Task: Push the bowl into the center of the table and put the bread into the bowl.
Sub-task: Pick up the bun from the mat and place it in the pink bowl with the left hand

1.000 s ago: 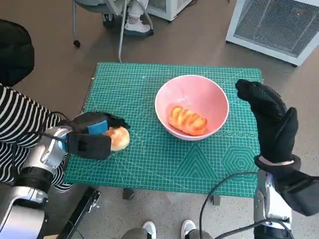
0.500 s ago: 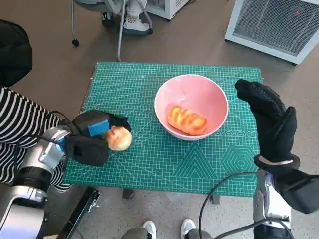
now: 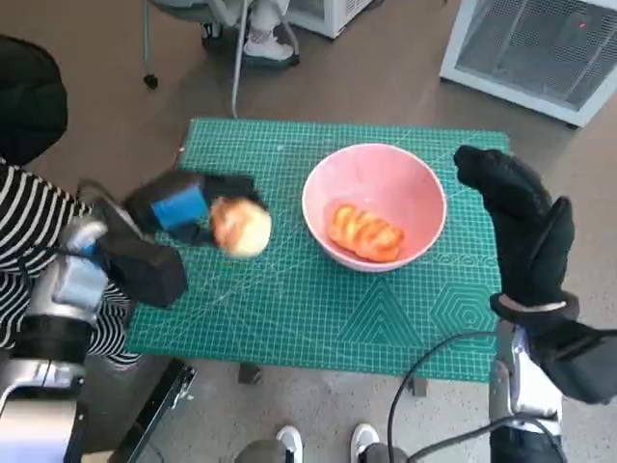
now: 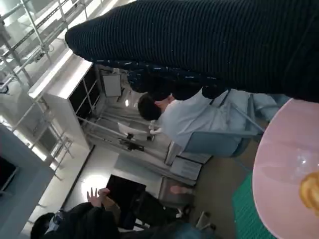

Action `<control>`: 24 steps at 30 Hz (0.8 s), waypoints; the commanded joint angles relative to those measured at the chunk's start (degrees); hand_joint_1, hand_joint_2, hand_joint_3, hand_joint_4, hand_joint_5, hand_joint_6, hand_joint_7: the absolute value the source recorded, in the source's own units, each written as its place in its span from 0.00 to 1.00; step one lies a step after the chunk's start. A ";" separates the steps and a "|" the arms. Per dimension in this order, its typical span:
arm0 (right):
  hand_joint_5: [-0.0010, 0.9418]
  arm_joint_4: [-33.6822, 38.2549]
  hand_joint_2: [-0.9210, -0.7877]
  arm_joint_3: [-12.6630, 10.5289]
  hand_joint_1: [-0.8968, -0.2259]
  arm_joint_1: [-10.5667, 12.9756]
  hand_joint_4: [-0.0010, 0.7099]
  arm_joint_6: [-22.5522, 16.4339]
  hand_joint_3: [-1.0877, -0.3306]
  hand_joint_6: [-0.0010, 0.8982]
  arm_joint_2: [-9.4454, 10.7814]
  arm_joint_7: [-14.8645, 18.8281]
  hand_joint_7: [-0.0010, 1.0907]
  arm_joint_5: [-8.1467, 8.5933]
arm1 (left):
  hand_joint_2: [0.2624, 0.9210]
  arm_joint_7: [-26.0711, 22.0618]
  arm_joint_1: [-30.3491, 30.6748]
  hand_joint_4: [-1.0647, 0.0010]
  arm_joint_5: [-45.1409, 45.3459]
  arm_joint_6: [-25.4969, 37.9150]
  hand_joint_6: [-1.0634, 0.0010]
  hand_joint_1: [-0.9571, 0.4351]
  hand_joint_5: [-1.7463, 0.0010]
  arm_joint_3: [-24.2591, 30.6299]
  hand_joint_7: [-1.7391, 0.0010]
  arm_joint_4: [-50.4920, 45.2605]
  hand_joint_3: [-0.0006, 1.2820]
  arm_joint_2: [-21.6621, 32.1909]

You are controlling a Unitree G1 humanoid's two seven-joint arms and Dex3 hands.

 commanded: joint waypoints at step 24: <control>0.00 3.45 0.00 0.57 0.17 -0.63 0.26 -1.98 0.41 0.07 0.63 0.71 0.48 0.56 | 0.99 16.91 -22.69 0.22 17.25 0.12 0.39 0.69 0.43 -12.90 0.33 20.92 0.01 -21.82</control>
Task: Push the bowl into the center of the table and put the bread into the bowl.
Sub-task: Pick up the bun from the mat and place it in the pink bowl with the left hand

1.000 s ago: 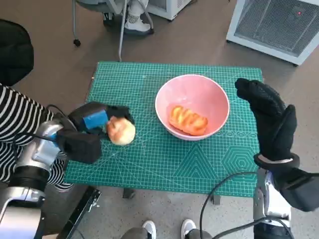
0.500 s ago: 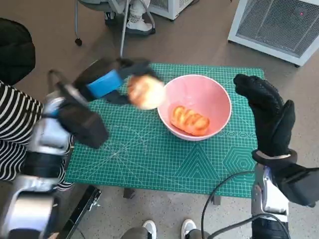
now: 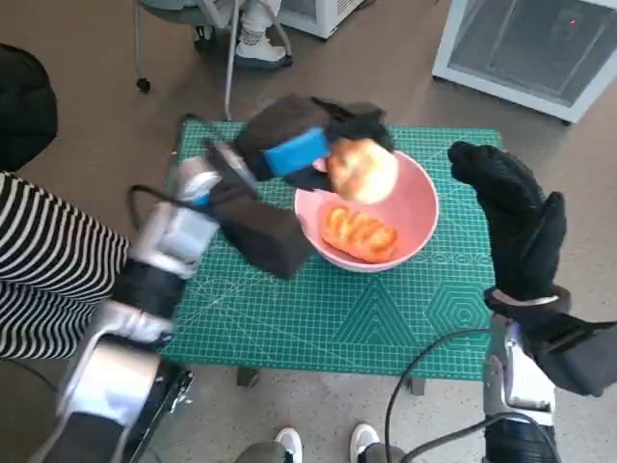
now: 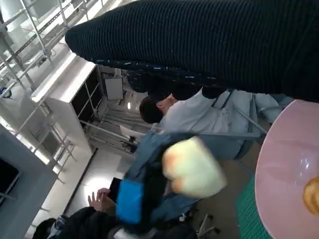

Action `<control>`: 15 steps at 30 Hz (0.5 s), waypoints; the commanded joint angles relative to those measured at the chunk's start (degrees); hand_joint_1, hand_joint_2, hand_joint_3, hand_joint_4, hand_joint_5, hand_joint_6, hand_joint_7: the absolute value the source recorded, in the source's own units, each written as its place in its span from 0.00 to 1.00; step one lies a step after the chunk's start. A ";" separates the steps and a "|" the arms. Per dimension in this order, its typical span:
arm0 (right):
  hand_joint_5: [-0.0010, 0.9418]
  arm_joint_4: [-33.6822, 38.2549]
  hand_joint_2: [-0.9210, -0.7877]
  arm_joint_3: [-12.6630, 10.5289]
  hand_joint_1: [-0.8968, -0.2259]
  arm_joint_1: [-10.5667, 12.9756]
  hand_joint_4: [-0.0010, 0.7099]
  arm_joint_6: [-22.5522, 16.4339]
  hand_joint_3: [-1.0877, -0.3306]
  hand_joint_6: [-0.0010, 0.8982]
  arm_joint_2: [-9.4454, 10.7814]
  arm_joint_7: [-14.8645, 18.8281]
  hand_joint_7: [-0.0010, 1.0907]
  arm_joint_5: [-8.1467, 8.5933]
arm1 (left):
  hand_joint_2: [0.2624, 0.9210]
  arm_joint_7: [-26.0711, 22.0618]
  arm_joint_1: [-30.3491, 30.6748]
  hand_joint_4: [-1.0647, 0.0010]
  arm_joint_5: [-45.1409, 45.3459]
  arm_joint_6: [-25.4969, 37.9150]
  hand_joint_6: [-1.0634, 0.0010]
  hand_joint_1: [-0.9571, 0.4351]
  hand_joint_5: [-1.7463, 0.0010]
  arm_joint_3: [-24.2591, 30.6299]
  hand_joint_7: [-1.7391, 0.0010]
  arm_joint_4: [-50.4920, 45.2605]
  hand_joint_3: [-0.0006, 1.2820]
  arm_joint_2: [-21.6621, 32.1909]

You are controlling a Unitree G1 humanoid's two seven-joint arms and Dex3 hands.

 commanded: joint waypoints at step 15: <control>0.00 0.28 0.00 -0.41 0.18 1.55 0.27 -1.63 0.38 0.07 0.15 0.60 0.47 0.79 | 0.96 -3.58 -8.18 0.46 6.36 9.68 0.60 0.65 0.45 -8.20 0.41 18.29 0.10 -9.57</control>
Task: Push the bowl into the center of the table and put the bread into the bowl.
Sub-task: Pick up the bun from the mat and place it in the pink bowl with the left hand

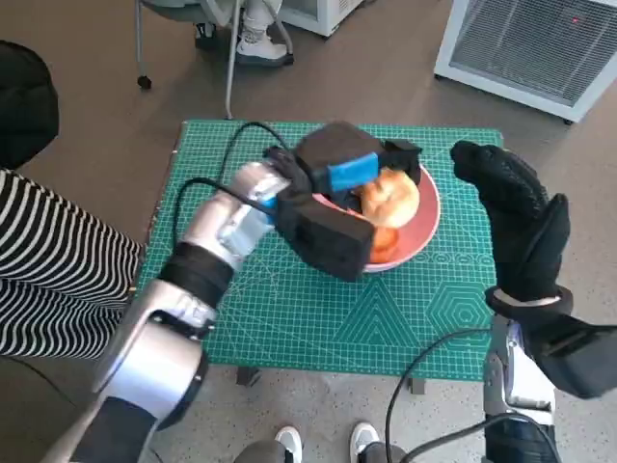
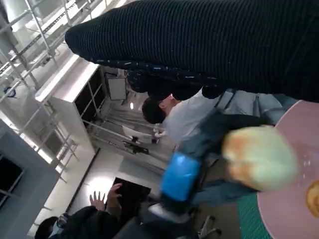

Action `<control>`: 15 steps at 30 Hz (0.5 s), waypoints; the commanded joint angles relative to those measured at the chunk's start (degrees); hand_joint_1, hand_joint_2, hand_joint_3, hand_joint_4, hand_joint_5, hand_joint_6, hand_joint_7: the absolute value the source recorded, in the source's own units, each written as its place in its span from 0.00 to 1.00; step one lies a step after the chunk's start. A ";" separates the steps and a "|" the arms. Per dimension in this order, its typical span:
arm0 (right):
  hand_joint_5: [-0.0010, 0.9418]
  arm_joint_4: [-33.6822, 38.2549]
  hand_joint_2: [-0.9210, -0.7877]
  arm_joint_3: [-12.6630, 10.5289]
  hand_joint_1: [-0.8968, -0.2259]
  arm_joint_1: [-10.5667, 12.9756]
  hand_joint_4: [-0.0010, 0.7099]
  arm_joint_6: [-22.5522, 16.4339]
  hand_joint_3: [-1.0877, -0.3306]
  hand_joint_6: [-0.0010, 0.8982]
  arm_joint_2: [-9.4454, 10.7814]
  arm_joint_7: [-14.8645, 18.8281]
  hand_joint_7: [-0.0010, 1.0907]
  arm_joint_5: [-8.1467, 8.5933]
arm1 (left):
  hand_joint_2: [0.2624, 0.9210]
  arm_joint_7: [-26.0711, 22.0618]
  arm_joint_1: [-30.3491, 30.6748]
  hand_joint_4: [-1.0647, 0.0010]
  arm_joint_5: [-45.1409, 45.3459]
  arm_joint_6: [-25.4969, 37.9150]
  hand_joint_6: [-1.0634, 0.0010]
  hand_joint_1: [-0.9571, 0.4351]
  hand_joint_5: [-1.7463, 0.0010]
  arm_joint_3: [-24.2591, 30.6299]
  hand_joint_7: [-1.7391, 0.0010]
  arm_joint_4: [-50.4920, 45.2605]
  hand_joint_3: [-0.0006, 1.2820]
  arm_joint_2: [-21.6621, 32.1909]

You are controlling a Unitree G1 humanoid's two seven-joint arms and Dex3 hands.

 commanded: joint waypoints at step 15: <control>0.00 -0.03 0.00 -0.50 0.19 2.20 0.26 -0.89 0.38 0.06 0.14 0.23 0.47 0.81 | 0.90 -5.37 0.44 0.94 0.31 9.68 0.86 0.28 1.00 -1.85 0.91 2.17 0.00 -1.76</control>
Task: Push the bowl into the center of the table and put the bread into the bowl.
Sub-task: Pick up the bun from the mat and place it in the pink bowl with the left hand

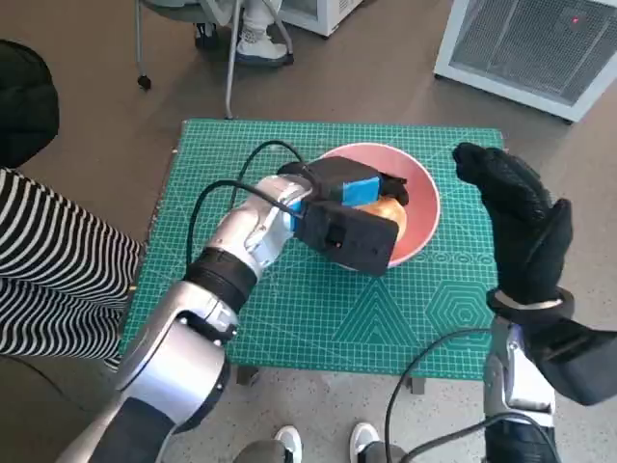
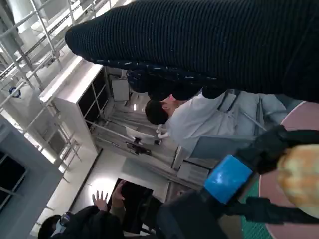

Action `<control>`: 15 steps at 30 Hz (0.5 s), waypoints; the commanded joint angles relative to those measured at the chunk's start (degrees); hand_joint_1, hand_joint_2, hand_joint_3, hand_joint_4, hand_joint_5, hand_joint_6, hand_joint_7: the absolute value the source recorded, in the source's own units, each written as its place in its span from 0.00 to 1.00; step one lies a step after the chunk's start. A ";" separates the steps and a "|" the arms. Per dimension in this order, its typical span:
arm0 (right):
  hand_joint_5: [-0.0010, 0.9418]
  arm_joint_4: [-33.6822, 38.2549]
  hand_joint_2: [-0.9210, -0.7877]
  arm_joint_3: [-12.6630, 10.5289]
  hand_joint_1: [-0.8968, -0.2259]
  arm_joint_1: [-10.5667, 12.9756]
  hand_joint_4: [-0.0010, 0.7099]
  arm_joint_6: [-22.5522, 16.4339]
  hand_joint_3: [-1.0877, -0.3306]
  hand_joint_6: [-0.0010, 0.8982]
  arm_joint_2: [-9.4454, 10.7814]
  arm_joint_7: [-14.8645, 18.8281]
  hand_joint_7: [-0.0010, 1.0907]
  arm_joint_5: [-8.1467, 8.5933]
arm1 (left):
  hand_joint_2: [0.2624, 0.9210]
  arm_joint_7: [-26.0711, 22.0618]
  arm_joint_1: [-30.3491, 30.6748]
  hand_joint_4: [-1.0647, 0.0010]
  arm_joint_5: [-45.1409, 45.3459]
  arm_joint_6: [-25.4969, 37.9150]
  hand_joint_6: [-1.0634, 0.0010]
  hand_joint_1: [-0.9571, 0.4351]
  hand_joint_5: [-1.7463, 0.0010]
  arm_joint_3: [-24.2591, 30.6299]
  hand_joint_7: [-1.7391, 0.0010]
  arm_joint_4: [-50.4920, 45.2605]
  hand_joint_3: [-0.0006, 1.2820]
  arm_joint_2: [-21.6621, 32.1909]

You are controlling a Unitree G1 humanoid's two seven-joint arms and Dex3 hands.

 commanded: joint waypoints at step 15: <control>0.00 1.04 0.00 -0.41 0.19 0.39 0.27 -0.37 0.38 0.06 -0.06 -0.50 0.47 -0.19 | 1.00 -0.19 10.75 1.00 -21.32 -13.84 0.90 0.13 1.00 16.77 0.95 -10.07 0.21 4.74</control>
